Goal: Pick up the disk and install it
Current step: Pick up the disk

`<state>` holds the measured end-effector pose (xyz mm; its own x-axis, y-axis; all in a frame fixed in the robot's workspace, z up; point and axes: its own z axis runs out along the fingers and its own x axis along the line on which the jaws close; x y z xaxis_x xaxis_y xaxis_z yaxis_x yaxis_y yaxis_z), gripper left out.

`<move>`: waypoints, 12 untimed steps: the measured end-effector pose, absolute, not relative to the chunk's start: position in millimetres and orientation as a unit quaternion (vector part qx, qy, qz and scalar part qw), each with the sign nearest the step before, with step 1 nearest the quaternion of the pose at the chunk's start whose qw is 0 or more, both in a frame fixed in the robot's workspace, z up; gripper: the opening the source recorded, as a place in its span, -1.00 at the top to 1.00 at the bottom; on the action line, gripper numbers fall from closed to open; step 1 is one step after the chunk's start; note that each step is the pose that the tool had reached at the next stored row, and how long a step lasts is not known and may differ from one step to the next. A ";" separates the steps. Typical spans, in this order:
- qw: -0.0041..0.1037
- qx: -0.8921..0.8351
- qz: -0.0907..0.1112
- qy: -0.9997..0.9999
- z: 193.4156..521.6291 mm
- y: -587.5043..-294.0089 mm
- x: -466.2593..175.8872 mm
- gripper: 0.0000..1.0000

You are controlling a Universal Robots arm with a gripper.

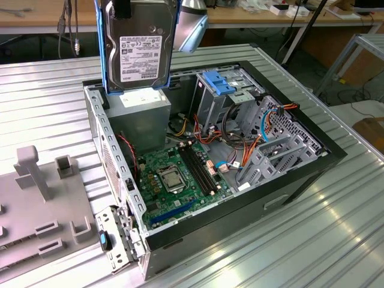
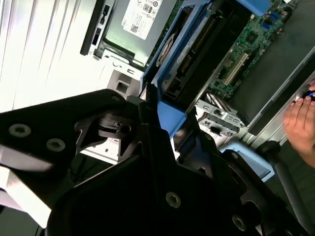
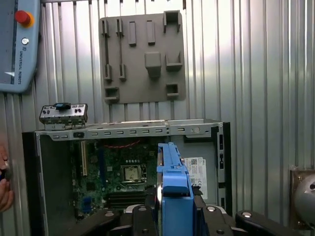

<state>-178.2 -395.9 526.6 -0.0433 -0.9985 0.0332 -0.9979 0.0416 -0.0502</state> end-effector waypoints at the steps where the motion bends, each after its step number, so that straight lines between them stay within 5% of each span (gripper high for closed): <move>1: 0.005 -0.691 -0.030 0.722 526.3 -399.5 -177.3 0.26; 12: 0.005 -0.690 -0.030 0.723 523.5 -433.6 -166.2 0.26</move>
